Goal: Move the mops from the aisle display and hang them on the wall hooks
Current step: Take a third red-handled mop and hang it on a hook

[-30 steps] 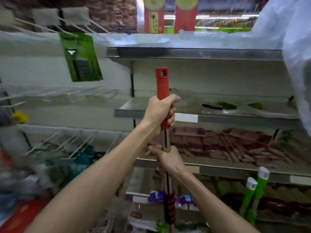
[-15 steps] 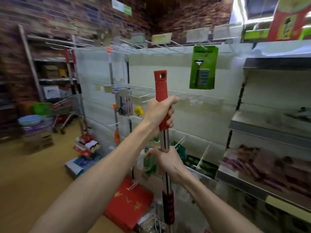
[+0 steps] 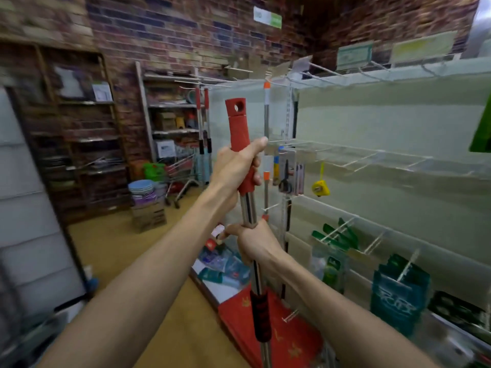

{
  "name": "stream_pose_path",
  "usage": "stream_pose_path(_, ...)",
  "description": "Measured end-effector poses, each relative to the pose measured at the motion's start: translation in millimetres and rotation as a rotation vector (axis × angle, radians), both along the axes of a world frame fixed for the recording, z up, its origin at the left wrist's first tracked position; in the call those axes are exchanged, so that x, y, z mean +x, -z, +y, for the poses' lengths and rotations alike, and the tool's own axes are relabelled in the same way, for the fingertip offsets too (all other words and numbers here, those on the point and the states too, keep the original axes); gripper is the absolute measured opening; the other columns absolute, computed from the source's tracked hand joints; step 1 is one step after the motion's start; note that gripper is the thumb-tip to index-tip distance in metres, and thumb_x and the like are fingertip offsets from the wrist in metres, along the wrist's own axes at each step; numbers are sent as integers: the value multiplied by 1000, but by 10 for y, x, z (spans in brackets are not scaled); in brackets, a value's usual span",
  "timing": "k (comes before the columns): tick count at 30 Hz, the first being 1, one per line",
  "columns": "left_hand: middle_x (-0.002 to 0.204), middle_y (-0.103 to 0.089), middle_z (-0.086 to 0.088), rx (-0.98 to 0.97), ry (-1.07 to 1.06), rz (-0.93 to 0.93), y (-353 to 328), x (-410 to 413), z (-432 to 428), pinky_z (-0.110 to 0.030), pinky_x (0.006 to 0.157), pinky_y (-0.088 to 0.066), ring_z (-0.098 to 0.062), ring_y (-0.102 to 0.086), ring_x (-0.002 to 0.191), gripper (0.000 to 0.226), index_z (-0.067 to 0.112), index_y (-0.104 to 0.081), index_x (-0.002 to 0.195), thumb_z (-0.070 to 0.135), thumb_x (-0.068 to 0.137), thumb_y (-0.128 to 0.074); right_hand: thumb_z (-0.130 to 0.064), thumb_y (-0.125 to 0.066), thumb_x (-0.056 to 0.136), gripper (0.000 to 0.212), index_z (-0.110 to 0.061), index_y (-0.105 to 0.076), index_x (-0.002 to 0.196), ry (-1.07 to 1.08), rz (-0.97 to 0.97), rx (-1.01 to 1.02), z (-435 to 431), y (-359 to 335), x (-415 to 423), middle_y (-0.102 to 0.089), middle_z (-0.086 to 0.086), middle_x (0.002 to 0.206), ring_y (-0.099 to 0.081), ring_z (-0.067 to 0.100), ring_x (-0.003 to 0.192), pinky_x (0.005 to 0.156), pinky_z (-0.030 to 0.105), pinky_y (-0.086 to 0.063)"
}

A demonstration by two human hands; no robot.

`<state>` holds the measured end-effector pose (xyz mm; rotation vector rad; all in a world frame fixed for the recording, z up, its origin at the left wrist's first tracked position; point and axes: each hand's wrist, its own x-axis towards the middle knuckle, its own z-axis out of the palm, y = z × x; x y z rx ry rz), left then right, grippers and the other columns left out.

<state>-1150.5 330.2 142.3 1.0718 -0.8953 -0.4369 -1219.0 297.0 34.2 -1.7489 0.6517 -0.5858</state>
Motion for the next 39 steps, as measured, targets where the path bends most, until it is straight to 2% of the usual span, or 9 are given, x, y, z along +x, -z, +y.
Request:
stream_pose_path(4, 56, -54, 4, -19, -97, -55, -73, 615, 32, -31, 49, -44, -16, -48, 41, 24, 14, -55, 84, 28, 90, -74, -22, -69, 84, 21, -9, -75, 70, -76, -40, -9, 1, -102, 686, -42, 13, 56, -40, 26, 53, 56, 37, -38)
stream_pose_path(10, 58, -52, 4, 23, -244, -67, -78, 1569, -55, -28, 47, -43, -13, -46, 41, 21, 12, -58, 94, 28, 92, -73, -15, -62, 87, 17, -6, -76, 82, -243, -44, 58, -200, -117, 1757, -37, 1, 43, -34, 18, 39, 43, 26, -34)
stream_pose_path(14, 56, -49, 4, 55, -310, -88, -126, 2295, -204, -27, 45, -41, -13, -43, 40, 17, 13, -58, 90, 25, 94, -70, -15, -65, 87, 15, -8, -73, 75, -328, -48, 60, -395, -144, 2523, -38, 1, 41, -36, 18, 35, 44, 28, -37)
stream_pose_path(17, 54, -49, 5, 61, -366, -78, -207, 2848, -358, -27, 43, -40, -14, -42, 40, 16, 14, -57, 92, 24, 95, -69, -17, -66, 85, 16, -5, -76, 83, -376, -45, 76, -560, -211, 3131, -41, 1, 42, -38, 18, 36, 46, 29, -38)
stream_pose_path(20, 53, -49, 5, 50, -418, -63, -268, 3369, -466, -27, 43, -41, -14, -41, 41, 19, 17, -54, 87, 25, 94, -70, -20, -64, 87, 19, -15, -75, 72, -443, -47, 65, -690, -254, 3713, -43, 4, 45, -39, 17, 36, 47, 29, -37)
stream_pose_path(24, 53, -49, 5, 45, -488, -55, -255, 4002, -555, -28, 45, -41, -15, -42, 41, 20, 15, -55, 87, 25, 93, -71, -19, -64, 86, 18, -11, -68, 71, -505, -36, 78, -805, -242, 4377, -44, 2, 49, -39, 16, 39, 45, 28, -37)
stream_pose_path(29, 56, -51, 5, 46, -541, -48, -199, 4849, -651, -29, 47, -42, -15, -44, 43, 23, 11, -56, 94, 28, 92, -71, -21, -64, 90, 35, -18, -43, 62, -531, -50, 78, -958, -189, 5243, -40, -5, 45, -38, 14, 37, 46, 26, -37)
stream_pose_path(34, 56, -50, 4, 29, -537, -41, -140, 5745, -733, -29, 47, -43, -14, -45, 44, 19, 14, -57, 90, 26, 92, -71, -20, -64, 92, 32, -19, -44, 66, -531, -51, 45, -1066, -125, 6146, -39, -7, 43, -39, 14, 39, 48, 28, -39)
stream_pose_path(39, 54, -50, 4, 8, -516, -13, -163, 6819, -867, -29, 46, -42, -15, -44, 42, 19, 13, -58, 88, 25, 91, -73, -18, -64, 89, 25, -18, -48, 70, -497, -41, 20, -1170, -160, 7189, -43, 1, 55, -40, 15, 43, 47, 28, -39)
